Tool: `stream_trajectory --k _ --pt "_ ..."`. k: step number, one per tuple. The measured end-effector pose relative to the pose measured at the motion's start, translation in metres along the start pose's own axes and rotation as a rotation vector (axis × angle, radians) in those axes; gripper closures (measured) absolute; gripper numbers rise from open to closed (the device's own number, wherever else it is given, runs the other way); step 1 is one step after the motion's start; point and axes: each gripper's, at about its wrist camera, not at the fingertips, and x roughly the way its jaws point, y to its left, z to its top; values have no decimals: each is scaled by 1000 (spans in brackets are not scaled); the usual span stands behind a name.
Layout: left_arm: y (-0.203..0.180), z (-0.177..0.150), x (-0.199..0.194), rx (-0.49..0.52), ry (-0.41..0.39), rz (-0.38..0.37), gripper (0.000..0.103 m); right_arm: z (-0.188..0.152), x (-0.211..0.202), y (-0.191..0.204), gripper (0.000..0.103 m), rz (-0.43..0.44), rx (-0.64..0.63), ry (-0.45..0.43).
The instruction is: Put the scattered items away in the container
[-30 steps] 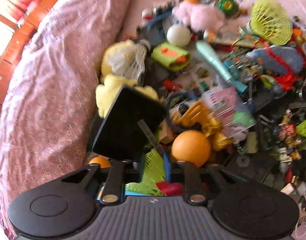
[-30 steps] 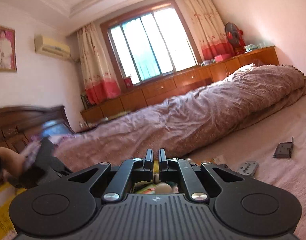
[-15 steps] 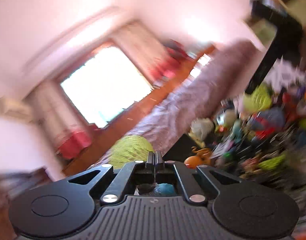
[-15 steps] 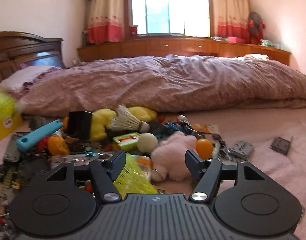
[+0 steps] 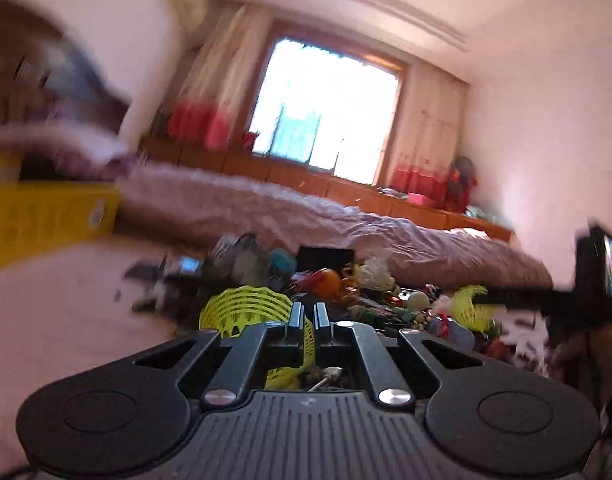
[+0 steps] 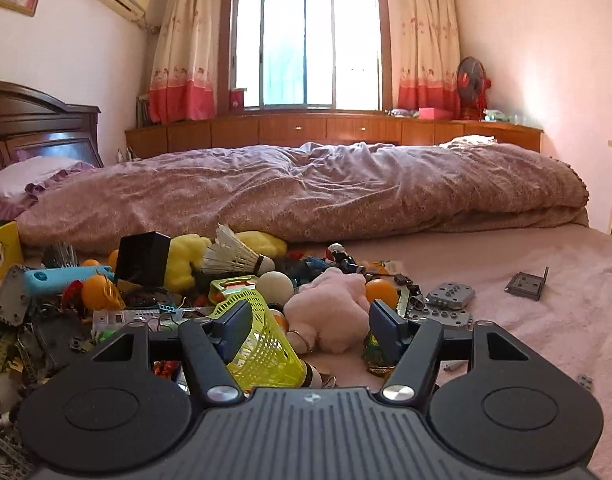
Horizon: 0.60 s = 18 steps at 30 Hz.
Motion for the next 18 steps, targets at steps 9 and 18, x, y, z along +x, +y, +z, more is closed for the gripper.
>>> stream_trajectory --k 9,18 --pt "43 -5 8 -99 264 33 73 -6 -4 7 97 15 -24 -5" --pt "37 1 9 -100 217 -49 103 -7 -62 32 97 160 -24 -123"
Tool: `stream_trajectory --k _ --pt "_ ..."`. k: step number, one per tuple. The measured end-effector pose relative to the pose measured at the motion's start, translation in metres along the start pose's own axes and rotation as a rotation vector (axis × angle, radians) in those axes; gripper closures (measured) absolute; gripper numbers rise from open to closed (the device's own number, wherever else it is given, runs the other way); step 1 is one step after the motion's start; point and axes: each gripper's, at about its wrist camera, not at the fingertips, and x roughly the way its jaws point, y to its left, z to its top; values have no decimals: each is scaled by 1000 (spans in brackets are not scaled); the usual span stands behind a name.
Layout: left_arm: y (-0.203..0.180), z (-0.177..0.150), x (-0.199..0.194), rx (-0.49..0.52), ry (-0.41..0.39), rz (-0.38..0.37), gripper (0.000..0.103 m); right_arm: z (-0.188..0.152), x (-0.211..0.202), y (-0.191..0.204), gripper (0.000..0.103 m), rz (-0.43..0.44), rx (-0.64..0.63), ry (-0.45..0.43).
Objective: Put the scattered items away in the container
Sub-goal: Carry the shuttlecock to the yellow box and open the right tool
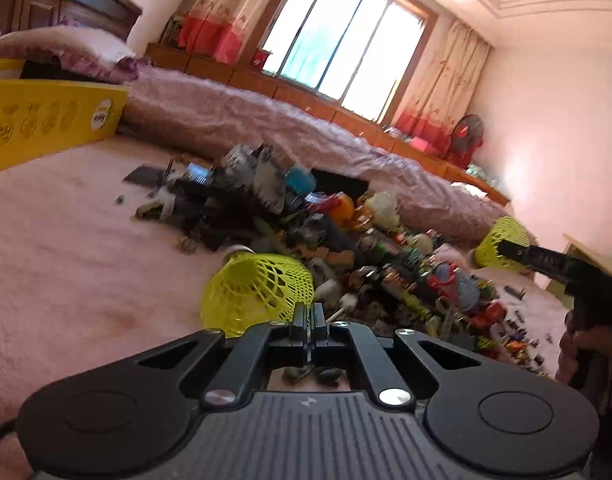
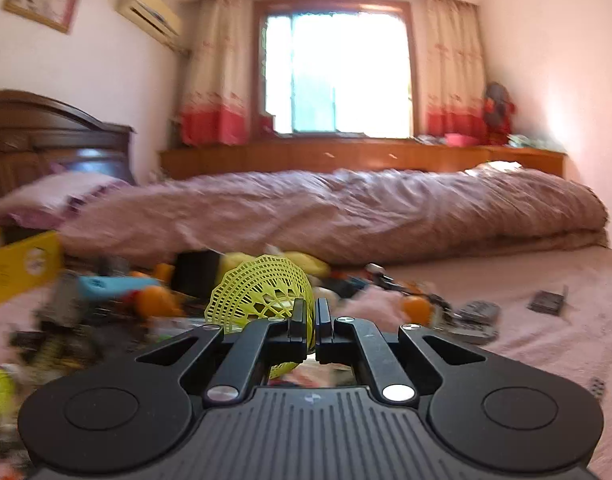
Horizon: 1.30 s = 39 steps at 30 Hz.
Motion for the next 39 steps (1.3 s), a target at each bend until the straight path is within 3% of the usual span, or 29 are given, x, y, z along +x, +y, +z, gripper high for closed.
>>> stream_trajectory --k 4,8,11,15,20,24,25,26,27,28,29,31,33,34,35,37,39 --pt "-6 7 -7 13 -49 -26 103 -5 -43 37 97 143 28 -30" --pt "-1 20 -39 32 -128 13 103 1 -81 77 98 351 60 -73" --pt "9 33 -77 91 -196 90 103 17 -91 101 98 489 100 -92" --pt "36 63 -135 55 -332 147 103 40 -84 134 98 656 165 -77" --pt "71 114 -185 145 -445 312 103 65 -67 184 97 767 114 -85" --pt "105 142 -185 180 -454 431 102 85 -56 232 97 832 105 -85" --pt "114 143 -180 182 -441 459 97 89 -55 244 97 847 109 -86" --pt "124 143 -171 171 -388 491 71 91 -53 256 97 860 113 -80" --pt "130 140 -163 154 -311 504 51 92 -51 269 97 875 116 -65" --pt "133 131 -156 129 -225 514 24 91 -49 280 97 885 114 -49" --pt "131 115 -157 105 -189 507 21 87 -49 291 97 896 106 -30" --pt "114 80 -172 95 -202 449 19 79 -46 314 97 906 76 7" --pt "91 60 -207 118 -348 405 12 70 -43 334 97 903 48 40" --pt "85 51 -221 119 -433 369 0 68 -41 344 97 899 43 62" --pt "80 41 -231 110 -484 327 0 66 -38 354 97 904 42 78" --pt "79 29 -240 88 -506 229 0 68 -31 376 97 921 15 98" --pt "83 22 -250 10 -549 227 0 74 -22 402 97 929 -47 126"
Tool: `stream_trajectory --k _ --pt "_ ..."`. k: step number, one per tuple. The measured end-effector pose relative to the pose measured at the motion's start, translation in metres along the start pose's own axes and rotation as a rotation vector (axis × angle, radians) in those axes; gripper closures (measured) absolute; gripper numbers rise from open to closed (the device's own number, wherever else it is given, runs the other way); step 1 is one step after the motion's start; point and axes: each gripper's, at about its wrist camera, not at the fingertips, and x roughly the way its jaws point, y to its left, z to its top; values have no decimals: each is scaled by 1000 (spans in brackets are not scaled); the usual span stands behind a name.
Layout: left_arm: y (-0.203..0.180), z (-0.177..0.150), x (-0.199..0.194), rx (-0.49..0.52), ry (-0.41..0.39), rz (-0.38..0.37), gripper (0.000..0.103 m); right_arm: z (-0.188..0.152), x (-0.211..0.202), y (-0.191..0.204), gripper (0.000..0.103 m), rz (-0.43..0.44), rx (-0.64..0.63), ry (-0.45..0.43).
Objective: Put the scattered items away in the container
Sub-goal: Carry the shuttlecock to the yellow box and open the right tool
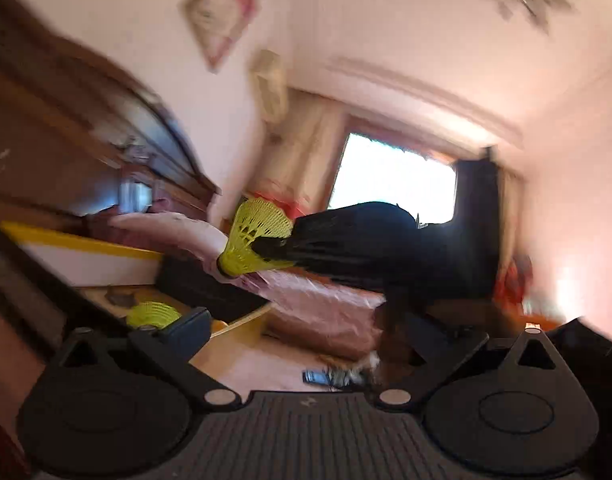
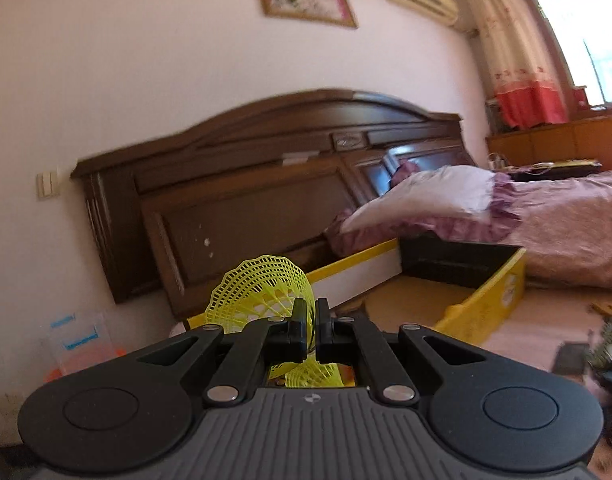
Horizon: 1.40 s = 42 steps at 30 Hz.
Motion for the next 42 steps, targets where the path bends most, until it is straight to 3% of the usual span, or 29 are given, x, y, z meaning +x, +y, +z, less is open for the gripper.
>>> stream_trajectory --k 3,5,9,11,14,18,19,21,22,24,26,33,37,38,42 --pt "18 -2 -3 -123 23 -3 0 18 49 9 97 47 -6 123" --pt "34 -3 -4 -223 50 38 0 25 70 14 97 16 -23 180" --pt "77 -9 -22 -473 49 70 0 23 78 15 97 8 -48 239" --pt "100 -11 -37 -579 33 79 1 18 79 15 97 55 -37 281" --pt "104 -5 -49 -546 15 56 1 11 71 19 97 91 -57 338" --pt "91 2 -60 -457 -12 8 0 6 78 18 96 55 -43 413" --pt "88 0 -57 -460 -8 11 0 4 83 18 91 23 -49 432" --pt "88 0 -59 -493 1 24 0 0 91 15 51 -40 -45 459" --pt "90 -2 -60 -513 3 30 0 -1 87 13 28 -55 -35 435" --pt "86 -6 -58 -541 1 40 0 0 75 10 26 -40 -37 345" --pt "89 -9 -48 -545 0 44 0 3 63 11 22 -25 -59 309" --pt "90 -9 -28 -511 -3 38 0 -3 42 -3 19 -80 -43 288" --pt "93 -9 -23 -525 -8 37 0 -31 -10 -27 19 -132 11 188" --pt "94 -9 -20 -527 -5 38 0 -41 -26 -35 19 -159 9 171" --pt "88 -9 -6 -489 22 39 0 -84 -105 -71 22 -406 -48 121"
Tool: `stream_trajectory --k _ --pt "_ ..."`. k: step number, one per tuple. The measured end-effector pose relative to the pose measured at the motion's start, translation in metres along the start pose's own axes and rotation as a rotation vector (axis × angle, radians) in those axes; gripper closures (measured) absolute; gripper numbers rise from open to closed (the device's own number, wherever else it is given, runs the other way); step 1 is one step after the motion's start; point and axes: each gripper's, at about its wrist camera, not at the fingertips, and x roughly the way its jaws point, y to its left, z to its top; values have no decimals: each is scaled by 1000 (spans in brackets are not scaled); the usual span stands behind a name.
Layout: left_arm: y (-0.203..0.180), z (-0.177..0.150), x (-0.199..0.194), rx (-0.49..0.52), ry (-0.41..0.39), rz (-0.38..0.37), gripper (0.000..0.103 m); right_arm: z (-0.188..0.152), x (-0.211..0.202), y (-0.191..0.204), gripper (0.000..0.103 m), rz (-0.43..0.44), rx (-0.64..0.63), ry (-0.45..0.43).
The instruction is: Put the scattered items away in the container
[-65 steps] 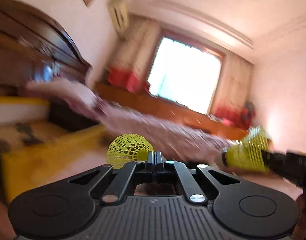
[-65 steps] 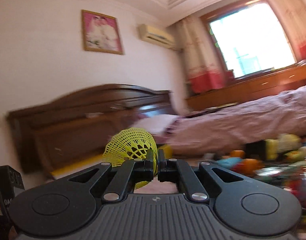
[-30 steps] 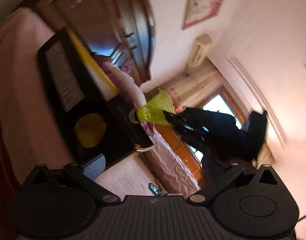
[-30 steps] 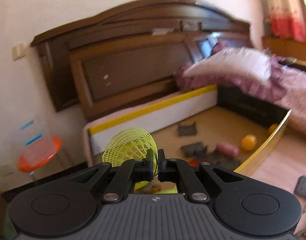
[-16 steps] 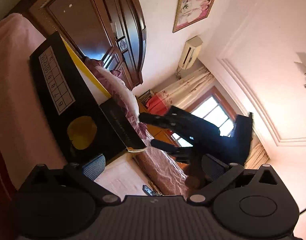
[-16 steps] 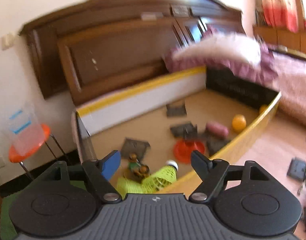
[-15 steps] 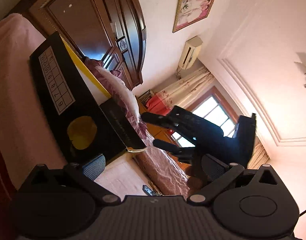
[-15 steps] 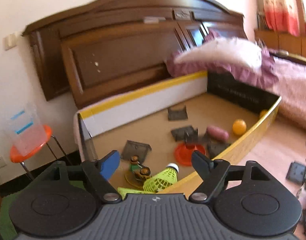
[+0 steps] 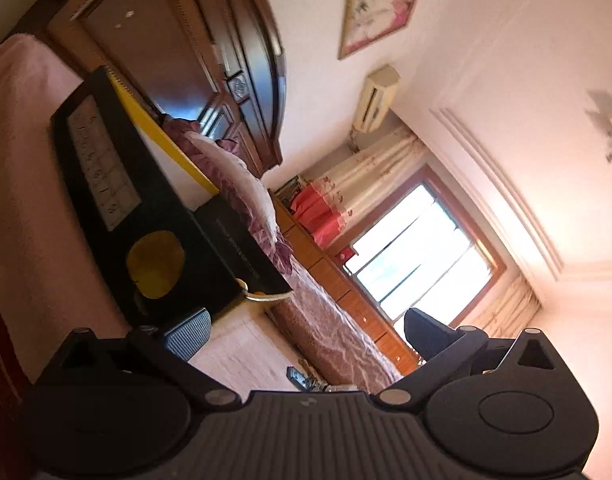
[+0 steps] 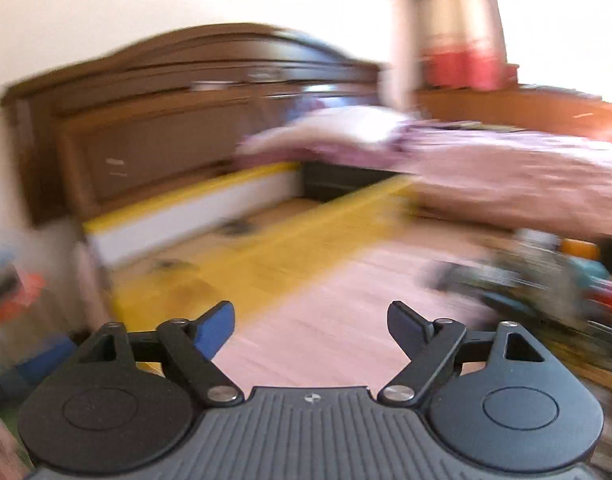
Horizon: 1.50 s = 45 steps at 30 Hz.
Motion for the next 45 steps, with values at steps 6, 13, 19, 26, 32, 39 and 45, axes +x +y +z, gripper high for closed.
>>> stream_trajectory --k 6,13,19,26,32,39,45 --pt "-59 -16 19 299 109 -30 1 -63 -69 -74 71 -220 -36 3" --pt "-153 -83 38 699 44 -207 1 -83 -107 -132 75 -292 135 -70" --pt "-214 -135 137 721 122 -194 4 -80 -123 -147 69 -313 219 -135" --pt "-201 -161 203 654 257 -175 50 -85 -141 -158 59 -398 204 -95" --pt "-169 -139 231 390 373 22 60 -103 -81 -149 58 -411 170 120" --pt "-163 -129 228 385 373 -123 70 -113 -69 -106 54 -441 11 71" --pt "-174 -145 219 469 391 -180 67 -101 -76 -138 56 -472 180 -15"
